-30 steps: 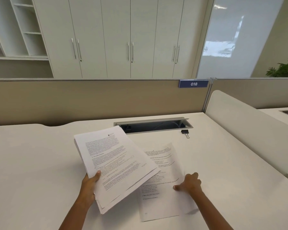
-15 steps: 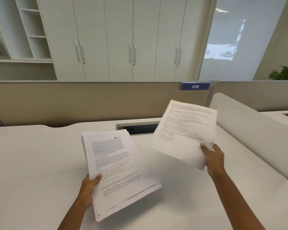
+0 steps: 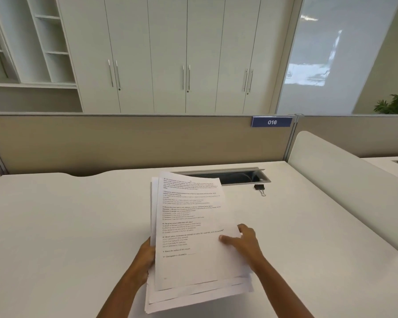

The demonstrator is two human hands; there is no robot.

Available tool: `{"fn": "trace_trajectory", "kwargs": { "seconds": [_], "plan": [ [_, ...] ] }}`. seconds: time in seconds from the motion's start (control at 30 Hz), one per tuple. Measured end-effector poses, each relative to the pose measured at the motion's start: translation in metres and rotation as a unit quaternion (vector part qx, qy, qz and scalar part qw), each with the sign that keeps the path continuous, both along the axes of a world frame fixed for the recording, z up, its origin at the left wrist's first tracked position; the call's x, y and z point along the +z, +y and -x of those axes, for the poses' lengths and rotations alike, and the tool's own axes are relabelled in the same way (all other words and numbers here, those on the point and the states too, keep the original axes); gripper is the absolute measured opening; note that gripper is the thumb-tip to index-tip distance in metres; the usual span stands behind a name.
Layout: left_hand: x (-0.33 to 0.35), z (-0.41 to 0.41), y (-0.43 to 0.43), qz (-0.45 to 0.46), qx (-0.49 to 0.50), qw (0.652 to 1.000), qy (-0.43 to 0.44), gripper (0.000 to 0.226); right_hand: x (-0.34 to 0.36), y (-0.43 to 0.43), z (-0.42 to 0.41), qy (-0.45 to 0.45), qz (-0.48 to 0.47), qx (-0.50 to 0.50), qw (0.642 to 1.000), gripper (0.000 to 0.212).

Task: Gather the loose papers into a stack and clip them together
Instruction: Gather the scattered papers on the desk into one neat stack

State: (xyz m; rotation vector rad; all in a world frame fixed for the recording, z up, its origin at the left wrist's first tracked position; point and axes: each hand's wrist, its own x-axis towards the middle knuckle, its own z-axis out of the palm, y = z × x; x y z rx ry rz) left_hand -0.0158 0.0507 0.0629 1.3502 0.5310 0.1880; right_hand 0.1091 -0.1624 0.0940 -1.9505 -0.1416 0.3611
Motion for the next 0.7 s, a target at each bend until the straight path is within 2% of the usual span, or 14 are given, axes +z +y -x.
{"fn": "trace_trajectory", "kwargs": {
  "seconds": [0.07,0.13,0.17,0.23,0.33,0.47,0.63,0.7],
  "plan": [
    [-0.001,0.001,0.002,-0.012,-0.007,1.0,0.004,0.027,-0.001,-0.004,0.002,0.08,-0.07,0.024,0.994,0.062],
    [-0.001,0.001,0.002,-0.018,-0.019,1.0,0.003,0.029,-0.002,-0.007,0.002,0.156,-0.136,0.094,0.974,0.057],
    [0.0,0.001,0.001,-0.016,-0.021,1.0,-0.002,0.03,-0.004,-0.007,0.003,0.161,-0.149,0.134,0.966,0.05],
    [0.004,0.0,-0.002,-0.011,-0.009,1.0,-0.006,0.039,-0.008,-0.004,0.008,0.116,-0.159,0.152,0.969,0.043],
    [0.016,-0.004,-0.005,-0.04,-0.001,0.999,0.002,0.074,-0.011,0.004,0.013,0.018,-0.15,0.071,0.986,0.033],
    [0.047,-0.009,-0.008,-0.103,-0.007,0.989,-0.109,0.111,-0.006,0.014,0.011,-0.067,-0.189,-0.011,0.98,0.03],
    [0.076,-0.01,0.001,-0.084,-0.015,0.985,-0.152,0.1,0.013,0.013,0.015,-0.076,-0.277,0.044,0.957,0.049],
    [0.076,-0.009,0.006,-0.09,-0.028,0.982,-0.164,0.086,0.019,0.01,0.016,-0.085,-0.301,0.057,0.948,0.046]
  ]
}}
